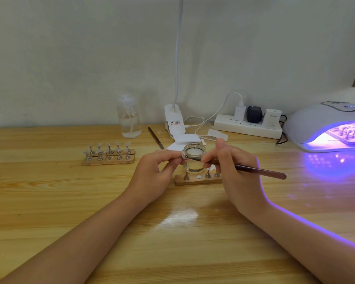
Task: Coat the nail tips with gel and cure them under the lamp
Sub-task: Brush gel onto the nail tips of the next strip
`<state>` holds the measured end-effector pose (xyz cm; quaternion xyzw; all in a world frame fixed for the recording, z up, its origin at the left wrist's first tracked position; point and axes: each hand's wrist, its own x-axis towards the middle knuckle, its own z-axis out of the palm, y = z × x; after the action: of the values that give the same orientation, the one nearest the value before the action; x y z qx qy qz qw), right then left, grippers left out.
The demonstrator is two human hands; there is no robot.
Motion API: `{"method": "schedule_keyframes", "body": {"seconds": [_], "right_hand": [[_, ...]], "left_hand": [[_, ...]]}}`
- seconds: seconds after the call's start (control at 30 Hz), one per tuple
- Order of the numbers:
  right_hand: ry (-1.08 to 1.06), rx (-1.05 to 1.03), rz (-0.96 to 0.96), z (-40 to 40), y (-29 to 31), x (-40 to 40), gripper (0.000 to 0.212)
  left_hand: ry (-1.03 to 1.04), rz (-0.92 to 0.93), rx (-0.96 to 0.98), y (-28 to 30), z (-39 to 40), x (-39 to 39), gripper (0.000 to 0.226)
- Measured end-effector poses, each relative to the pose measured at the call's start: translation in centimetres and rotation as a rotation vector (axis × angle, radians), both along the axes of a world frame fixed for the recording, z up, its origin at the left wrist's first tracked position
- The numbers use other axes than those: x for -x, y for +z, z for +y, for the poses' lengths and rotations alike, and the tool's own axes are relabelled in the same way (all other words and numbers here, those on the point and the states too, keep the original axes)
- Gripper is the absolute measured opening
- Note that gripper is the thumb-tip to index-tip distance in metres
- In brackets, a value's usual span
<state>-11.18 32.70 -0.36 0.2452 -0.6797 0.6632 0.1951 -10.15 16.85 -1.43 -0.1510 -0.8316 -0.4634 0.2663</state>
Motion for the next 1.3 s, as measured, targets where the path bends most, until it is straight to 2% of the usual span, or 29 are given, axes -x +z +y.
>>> {"method": "schedule_keyframes", "body": {"seconds": [0.17, 0.43, 0.63, 0.77, 0.97, 1.07, 1.3], "right_hand": [[0.007, 0.070, 0.003, 0.24, -0.09, 0.07, 0.046], [-0.017, -0.079, 0.058, -0.29, 0.10, 0.22, 0.036], [0.015, 0.021, -0.026, 0.12, -0.08, 0.22, 0.044], [-0.010, 0.054, -0.008, 0.27, -0.03, 0.44, 0.045], [-0.010, -0.069, 0.080, -0.18, 0.13, 0.40, 0.035], [-0.002, -0.074, 0.058, -0.23, 0.11, 0.32, 0.039], [0.005, 0.043, -0.040, 0.17, 0.23, 0.15, 0.052]], "left_hand": [[-0.003, -0.013, -0.012, 0.17, 0.11, -0.18, 0.023], [0.016, -0.036, 0.013, 0.32, 0.16, -0.39, 0.022], [0.040, -0.064, 0.020, 0.39, 0.18, -0.39, 0.015], [0.036, -0.074, 0.013, 0.57, 0.27, -0.57, 0.020], [0.047, -0.080, 0.028, 0.57, 0.27, -0.53, 0.017], [0.048, -0.087, 0.030, 0.57, 0.25, -0.58, 0.016], [0.053, -0.098, -0.002, 0.68, 0.38, -0.71, 0.030]]}}
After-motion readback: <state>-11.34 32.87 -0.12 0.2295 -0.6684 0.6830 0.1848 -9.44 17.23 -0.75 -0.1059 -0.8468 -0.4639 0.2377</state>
